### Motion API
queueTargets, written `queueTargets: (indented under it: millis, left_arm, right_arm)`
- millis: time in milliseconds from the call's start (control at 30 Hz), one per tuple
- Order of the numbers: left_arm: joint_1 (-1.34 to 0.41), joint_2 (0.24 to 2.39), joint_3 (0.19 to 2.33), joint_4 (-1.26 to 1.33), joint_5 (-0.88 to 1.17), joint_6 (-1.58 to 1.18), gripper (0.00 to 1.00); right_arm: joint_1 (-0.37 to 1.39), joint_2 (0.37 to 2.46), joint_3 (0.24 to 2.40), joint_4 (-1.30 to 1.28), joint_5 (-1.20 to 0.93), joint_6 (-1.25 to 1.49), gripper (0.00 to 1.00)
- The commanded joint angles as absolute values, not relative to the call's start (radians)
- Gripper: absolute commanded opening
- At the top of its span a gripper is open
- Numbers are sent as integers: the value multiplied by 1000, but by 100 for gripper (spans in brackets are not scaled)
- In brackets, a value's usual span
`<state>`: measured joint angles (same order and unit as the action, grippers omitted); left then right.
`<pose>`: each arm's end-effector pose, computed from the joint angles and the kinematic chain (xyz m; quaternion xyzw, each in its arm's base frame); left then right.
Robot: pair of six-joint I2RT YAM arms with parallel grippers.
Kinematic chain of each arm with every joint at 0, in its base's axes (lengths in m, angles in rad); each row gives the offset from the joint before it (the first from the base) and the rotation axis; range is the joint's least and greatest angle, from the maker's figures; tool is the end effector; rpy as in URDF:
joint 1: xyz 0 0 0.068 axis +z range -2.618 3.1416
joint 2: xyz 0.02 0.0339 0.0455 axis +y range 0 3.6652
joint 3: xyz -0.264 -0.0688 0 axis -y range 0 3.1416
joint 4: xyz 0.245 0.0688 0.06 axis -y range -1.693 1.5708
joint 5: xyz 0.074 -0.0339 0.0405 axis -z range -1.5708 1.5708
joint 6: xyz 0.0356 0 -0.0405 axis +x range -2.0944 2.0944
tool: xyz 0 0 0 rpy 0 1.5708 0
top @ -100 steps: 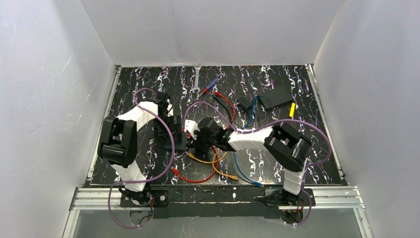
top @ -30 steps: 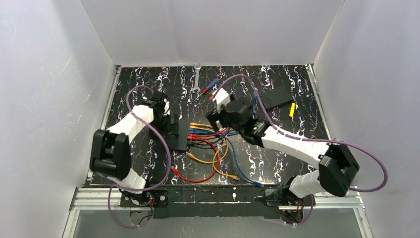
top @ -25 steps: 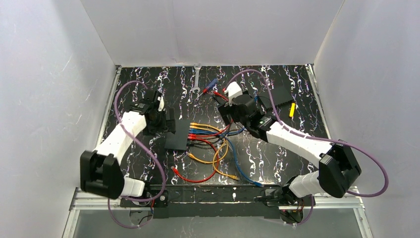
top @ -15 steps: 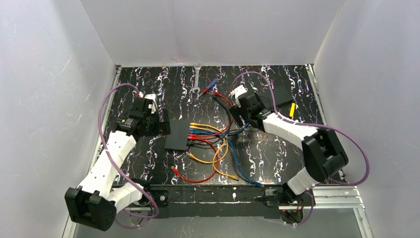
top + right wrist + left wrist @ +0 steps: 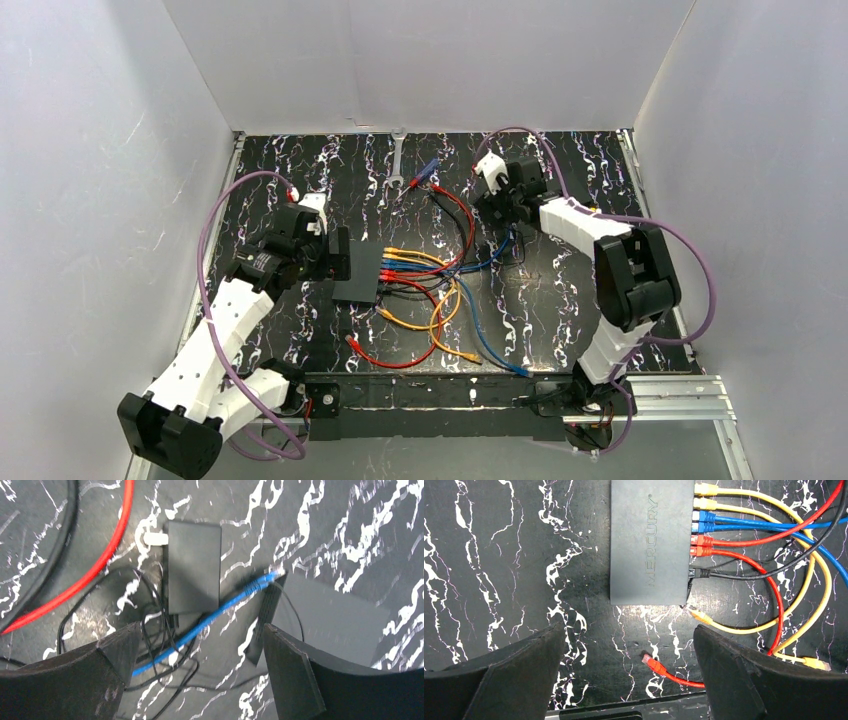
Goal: Insert the plug into the switch port
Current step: Pick up the plug from the center of the board.
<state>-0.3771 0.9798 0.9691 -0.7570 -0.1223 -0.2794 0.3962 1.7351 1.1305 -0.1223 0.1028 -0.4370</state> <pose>0.1849 -0.0686 0.3142 0.0210 0.9188 -0.0725 0.3874 0.3525 0.1435 0.2113 -0.3494 0.8417 -0.0552 0.4080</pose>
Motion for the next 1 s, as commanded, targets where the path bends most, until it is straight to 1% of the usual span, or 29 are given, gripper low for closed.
queueTargets:
  millis: [0, 233, 400, 500, 567, 633, 867, 967]
  left_arm:
    - [-390, 955, 956, -767, -156, -265, 98]
    - [-392, 964, 955, -766, -154, -265, 98]
    - [-392, 974, 954, -765, -150, -265, 98]
    - [-392, 979, 954, -765, -150, -264, 98]
    - [-393, 982, 954, -764, -150, -262, 98]
    - [-393, 985, 953, -764, -149, -262, 98]
    - [-392, 992, 953, -759, -150, -264, 98]
    - [-392, 992, 950, -757, -152, -264, 98]
  right_arm:
    - [358, 1815, 1231, -110, -102, -539, 96]
    - [313, 1934, 1325, -195, -231, -607, 94]
    - [309, 1994, 1366, -257, -275, -638, 94]
    - [294, 2025, 1388, -298, -288, -645, 89]
    - [278, 2046, 1412, -348, -308, -640, 84]
    - [265, 2060, 1430, -390, -325, -630, 77]
    - [258, 2017, 1433, -423, -342, -554, 49]
    - [258, 1976, 1451, -421, -341, -503, 34]
